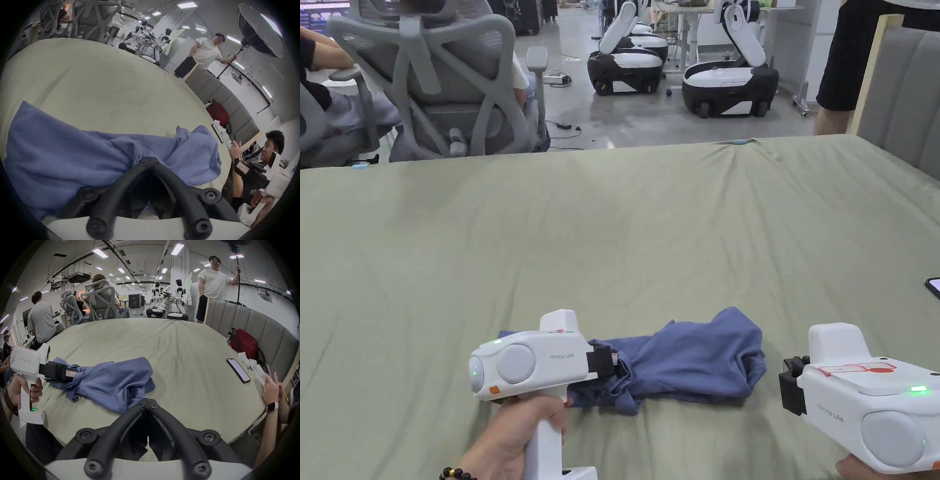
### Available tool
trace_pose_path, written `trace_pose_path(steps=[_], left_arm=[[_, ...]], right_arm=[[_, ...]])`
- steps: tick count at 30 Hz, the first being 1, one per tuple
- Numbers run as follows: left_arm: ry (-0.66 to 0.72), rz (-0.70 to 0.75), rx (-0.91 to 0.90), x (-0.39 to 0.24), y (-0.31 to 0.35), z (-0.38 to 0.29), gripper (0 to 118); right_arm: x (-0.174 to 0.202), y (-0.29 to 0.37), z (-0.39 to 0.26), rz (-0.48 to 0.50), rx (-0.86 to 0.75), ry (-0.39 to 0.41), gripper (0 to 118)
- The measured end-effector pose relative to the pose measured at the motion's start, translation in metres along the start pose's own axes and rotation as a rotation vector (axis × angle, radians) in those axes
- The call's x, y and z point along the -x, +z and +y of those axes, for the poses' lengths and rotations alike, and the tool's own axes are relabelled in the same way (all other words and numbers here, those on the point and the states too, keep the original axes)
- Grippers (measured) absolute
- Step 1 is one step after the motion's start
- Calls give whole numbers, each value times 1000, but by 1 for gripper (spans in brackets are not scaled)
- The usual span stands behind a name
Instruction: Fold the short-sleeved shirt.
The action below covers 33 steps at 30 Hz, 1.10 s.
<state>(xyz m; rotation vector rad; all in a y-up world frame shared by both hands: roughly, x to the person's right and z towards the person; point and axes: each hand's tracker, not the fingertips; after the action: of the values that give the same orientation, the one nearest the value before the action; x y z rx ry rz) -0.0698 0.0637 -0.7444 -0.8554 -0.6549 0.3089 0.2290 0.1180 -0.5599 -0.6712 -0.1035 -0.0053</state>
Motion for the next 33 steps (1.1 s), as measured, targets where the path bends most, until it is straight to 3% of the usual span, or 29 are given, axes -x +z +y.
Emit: trace_pose_path(steps=[6, 11, 22, 24, 26, 27, 33], left_arm=[[42, -70, -137, 4, 59, 13, 0], [51, -14, -211, 43, 114, 14, 0], [108, 44, -230, 85, 141, -1, 1], [150, 40, -237, 96, 141, 3, 41], [202, 30, -221, 108, 135, 4, 96], [222, 15, -209, 114, 131, 4, 107], [293, -3, -167, 129, 96, -5, 102]], right_arm=[[8, 5, 1, 10, -11, 6, 0], [21, 2, 8, 27, -40, 22, 0], [53, -4, 16, 64, -55, 77, 0], [54, -3, 17, 68, -53, 80, 0], [54, -3, 16, 68, -50, 82, 0], [54, -4, 15, 69, -47, 84, 0], [52, -5, 13, 64, -28, 84, 0]])
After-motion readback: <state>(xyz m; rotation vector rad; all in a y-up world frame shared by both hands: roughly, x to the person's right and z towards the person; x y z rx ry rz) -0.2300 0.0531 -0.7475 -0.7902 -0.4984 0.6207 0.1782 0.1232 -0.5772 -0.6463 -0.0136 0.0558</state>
